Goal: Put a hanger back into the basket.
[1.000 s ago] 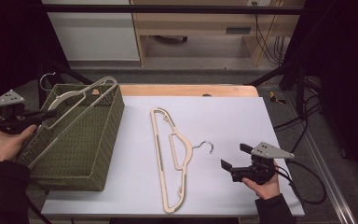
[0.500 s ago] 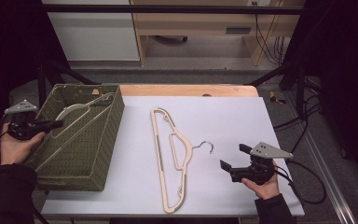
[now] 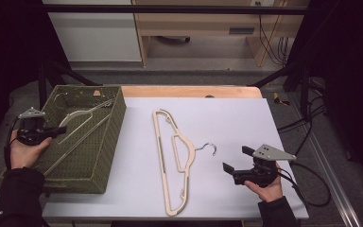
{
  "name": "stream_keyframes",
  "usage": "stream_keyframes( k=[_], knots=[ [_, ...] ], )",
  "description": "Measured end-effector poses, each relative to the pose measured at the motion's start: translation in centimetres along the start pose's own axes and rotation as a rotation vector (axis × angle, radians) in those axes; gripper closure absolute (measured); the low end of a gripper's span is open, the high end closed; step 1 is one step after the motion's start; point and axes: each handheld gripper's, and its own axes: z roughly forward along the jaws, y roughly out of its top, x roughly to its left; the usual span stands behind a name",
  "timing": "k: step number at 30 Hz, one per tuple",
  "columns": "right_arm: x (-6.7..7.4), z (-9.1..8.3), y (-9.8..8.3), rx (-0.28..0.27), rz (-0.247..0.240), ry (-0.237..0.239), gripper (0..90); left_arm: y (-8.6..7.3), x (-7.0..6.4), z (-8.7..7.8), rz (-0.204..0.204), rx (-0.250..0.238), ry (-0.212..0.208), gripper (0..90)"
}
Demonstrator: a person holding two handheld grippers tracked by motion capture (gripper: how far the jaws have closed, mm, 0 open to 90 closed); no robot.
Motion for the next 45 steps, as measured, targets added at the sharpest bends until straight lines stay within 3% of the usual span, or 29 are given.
stream_keyframes(
  k=[2,3,8,13,20,27,30,32,33,34,35,37,41,42,45],
  knots=[
    [0.0,0.0,0.0,0.003,-0.001,0.002,5.2,0.0,0.1,0.0,-0.007,0.006,0.029,83.2],
    [0.0,0.1,0.0,0.001,0.002,-0.001,5.3,-0.1,0.2,0.1,-0.026,0.021,0.073,80.7],
    [0.1,0.2,-0.1,0.006,0.002,0.004,5.3,-0.9,1.3,0.0,-0.068,0.049,0.115,77.6],
    [0.1,0.4,-0.1,0.01,-0.001,0.006,5.3,-1.7,2.1,0.4,-0.106,0.122,0.173,78.3],
    [0.2,0.5,-0.2,0.017,0.0,0.009,5.3,-2.6,2.8,0.7,-0.159,0.168,0.178,76.6],
    [0.2,0.5,-0.2,0.014,-0.002,0.009,5.3,-2.4,2.5,0.5,-0.159,0.174,0.197,72.2],
    [0.2,0.4,-0.1,0.01,-0.003,0.011,5.3,-2.0,2.1,-0.2,-0.152,0.145,0.208,68.9],
    [0.2,0.3,-0.1,0.011,0.001,0.009,5.3,-1.7,1.6,-0.8,-0.149,0.106,0.207,67.1],
    [0.1,0.2,-0.1,0.008,-0.002,0.014,5.3,-1.2,0.9,-1.6,-0.13,0.059,0.2,65.2],
    [0.1,0.3,-0.1,0.003,0.001,0.008,5.3,-1.2,0.9,-1.6,-0.13,0.059,0.2,63.1],
    [0.1,0.2,-0.1,0.003,0.005,0.008,5.4,-0.8,-0.1,-2.4,-0.116,0.001,0.177,61.0],
    [0.1,0.2,0.0,-0.001,0.004,0.007,5.5,-0.3,-1.2,-3.1,-0.101,-0.063,0.155,57.2],
    [0.1,0.1,0.0,-0.007,0.006,0.003,5.8,0.3,-2.9,-4.1,-0.077,-0.149,0.111,45.3],
    [0.0,0.1,0.0,-0.006,0.002,0.004,5.9,0.7,-4.3,-4.6,-0.062,-0.207,0.086,42.1],
    [0.1,0.2,0.0,-0.012,0.009,-0.003,6.5,1.4,-6.5,-5.2,-0.03,-0.267,0.042,34.4]
  ],
)
